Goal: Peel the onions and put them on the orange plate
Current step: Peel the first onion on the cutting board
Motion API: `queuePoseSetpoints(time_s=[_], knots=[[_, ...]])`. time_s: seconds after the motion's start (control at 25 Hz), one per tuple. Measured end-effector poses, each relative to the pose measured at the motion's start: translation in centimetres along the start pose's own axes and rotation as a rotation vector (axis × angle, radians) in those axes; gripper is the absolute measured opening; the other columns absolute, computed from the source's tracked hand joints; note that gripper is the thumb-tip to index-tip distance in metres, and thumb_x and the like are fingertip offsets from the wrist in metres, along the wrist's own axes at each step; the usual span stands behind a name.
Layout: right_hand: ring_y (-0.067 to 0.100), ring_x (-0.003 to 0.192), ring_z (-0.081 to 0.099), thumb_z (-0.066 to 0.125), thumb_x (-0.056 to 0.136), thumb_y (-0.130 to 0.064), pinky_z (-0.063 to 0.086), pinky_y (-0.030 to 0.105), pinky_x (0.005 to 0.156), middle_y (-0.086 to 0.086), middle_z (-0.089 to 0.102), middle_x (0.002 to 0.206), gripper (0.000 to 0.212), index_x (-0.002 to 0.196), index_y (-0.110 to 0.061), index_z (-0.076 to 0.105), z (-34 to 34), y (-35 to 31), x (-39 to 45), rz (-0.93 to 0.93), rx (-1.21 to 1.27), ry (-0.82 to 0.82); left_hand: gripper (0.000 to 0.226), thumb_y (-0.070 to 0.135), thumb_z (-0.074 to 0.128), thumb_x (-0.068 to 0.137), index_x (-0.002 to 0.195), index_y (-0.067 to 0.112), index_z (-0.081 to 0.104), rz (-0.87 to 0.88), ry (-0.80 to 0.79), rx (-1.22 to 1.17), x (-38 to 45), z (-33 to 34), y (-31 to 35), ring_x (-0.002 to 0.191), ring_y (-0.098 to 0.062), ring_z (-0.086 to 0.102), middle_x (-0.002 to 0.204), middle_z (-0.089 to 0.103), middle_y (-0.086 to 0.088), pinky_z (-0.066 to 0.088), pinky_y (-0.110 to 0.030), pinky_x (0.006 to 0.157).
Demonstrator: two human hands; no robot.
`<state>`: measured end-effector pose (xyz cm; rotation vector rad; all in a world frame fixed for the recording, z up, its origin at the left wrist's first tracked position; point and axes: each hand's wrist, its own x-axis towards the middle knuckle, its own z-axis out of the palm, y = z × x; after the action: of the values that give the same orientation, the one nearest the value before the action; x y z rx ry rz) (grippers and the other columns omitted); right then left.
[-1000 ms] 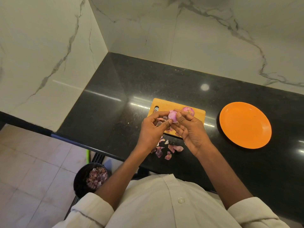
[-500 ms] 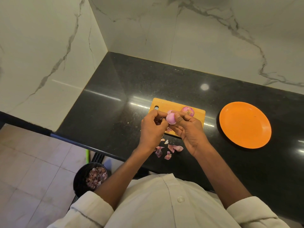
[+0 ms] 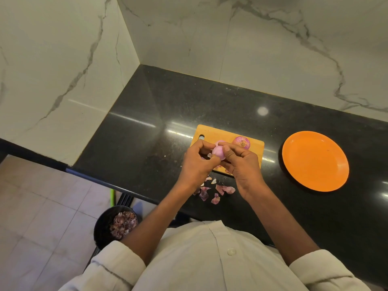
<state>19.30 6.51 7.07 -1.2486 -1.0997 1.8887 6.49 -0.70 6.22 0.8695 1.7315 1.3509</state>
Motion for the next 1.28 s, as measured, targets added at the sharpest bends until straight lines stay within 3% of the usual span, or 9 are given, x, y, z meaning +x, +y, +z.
queuePoseSetpoints(time_s=[0.16, 0.28, 0.4, 0.52, 0.72, 0.92, 1.08, 1.28], knots=[[0.026, 0.107, 0.077, 0.065, 0.102, -0.011, 0.064, 0.036, 0.086, 0.007, 0.080, 0.112, 0.020, 0.117, -0.007, 0.077, 0.6, 0.2, 0.0, 0.010, 0.032, 0.017, 0.015, 0.005, 0.076, 0.093, 0.107, 0.008, 0.071, -0.022, 0.077, -0.006, -0.2, 0.7, 0.1, 0.077, 0.000, 0.065, 0.092, 0.071, -0.002, 0.054, -0.021, 0.070], [0.030, 0.105, 0.077, 0.063, 0.103, -0.014, 0.065, 0.033, 0.077, 0.010, 0.079, 0.114, 0.021, 0.116, -0.004, 0.077, 0.8, 0.1, 0.1, 0.028, 0.069, 0.039, 0.019, -0.005, 0.068, 0.093, 0.106, 0.008, 0.073, -0.037, 0.102, -0.047, 0.0, 0.2, -0.3, 0.081, -0.005, 0.070, 0.095, 0.074, -0.005, 0.059, -0.028, 0.073], [0.027, 0.106, 0.077, 0.064, 0.103, -0.017, 0.065, 0.035, 0.079, 0.008, 0.078, 0.116, 0.021, 0.116, -0.008, 0.078, 0.4, -0.5, 0.4, 0.020, 0.058, 0.056, 0.022, 0.008, 0.068, 0.100, 0.121, 0.014, 0.072, -0.036, -0.012, -0.096, 0.3, 0.0, -0.4, 0.103, -0.021, 0.073, 0.113, 0.075, -0.005, 0.063, -0.036, 0.085], [0.023, 0.103, 0.077, 0.063, 0.104, -0.021, 0.066, 0.036, 0.082, 0.002, 0.079, 0.109, 0.021, 0.116, -0.014, 0.079, 0.3, -0.7, 0.4, 0.006, -0.040, 0.068, 0.030, 0.020, 0.068, 0.105, 0.134, 0.016, 0.069, -0.027, -0.077, -0.133, 0.2, -0.1, -0.4, 0.103, -0.020, 0.073, 0.123, 0.073, -0.005, 0.062, -0.028, 0.080], [0.018, 0.105, 0.076, 0.067, 0.102, -0.015, 0.063, 0.026, 0.080, 0.002, 0.079, 0.114, 0.024, 0.124, -0.013, 0.077, -0.1, -0.3, 0.4, 0.012, -0.131, 0.003, 0.025, 0.019, 0.070, 0.103, 0.127, 0.012, 0.074, 0.121, -0.087, 0.094, 0.3, -0.6, -1.3, 0.101, -0.016, 0.076, 0.109, 0.078, -0.003, 0.065, -0.035, 0.089], [0.009, 0.094, 0.077, 0.071, 0.098, -0.007, 0.055, 0.012, 0.067, 0.000, 0.081, 0.105, 0.024, 0.120, -0.011, 0.078, 0.5, -0.2, 0.0, -0.048, -0.193, 0.026, 0.014, 0.025, 0.075, 0.099, 0.106, 0.016, 0.066, 0.110, 0.024, 0.169, 0.3, 1.1, -1.3, 0.075, -0.012, 0.067, 0.086, 0.070, 0.001, 0.063, -0.039, 0.072], [0.012, 0.098, 0.077, 0.070, 0.098, -0.004, 0.058, 0.018, 0.074, 0.001, 0.081, 0.106, 0.024, 0.117, -0.014, 0.079, 0.4, -0.2, -0.1, -0.060, -0.172, 0.003, 0.010, 0.014, 0.071, 0.097, 0.105, 0.013, 0.065, 0.074, 0.064, 0.171, 0.4, 1.5, -1.1, 0.074, -0.009, 0.062, 0.085, 0.067, 0.002, 0.060, -0.036, 0.071], [0.016, 0.102, 0.076, 0.062, 0.103, -0.005, 0.059, 0.019, 0.071, 0.004, 0.077, 0.117, 0.024, 0.118, -0.013, 0.079, -0.4, -1.1, -0.1, -0.042, -0.158, -0.040, 0.009, 0.009, 0.070, 0.101, 0.110, 0.006, 0.072, 0.041, -0.043, -0.022, 0.7, -0.3, -1.0, 0.080, -0.017, 0.074, 0.095, 0.075, -0.008, 0.061, -0.031, 0.070]])
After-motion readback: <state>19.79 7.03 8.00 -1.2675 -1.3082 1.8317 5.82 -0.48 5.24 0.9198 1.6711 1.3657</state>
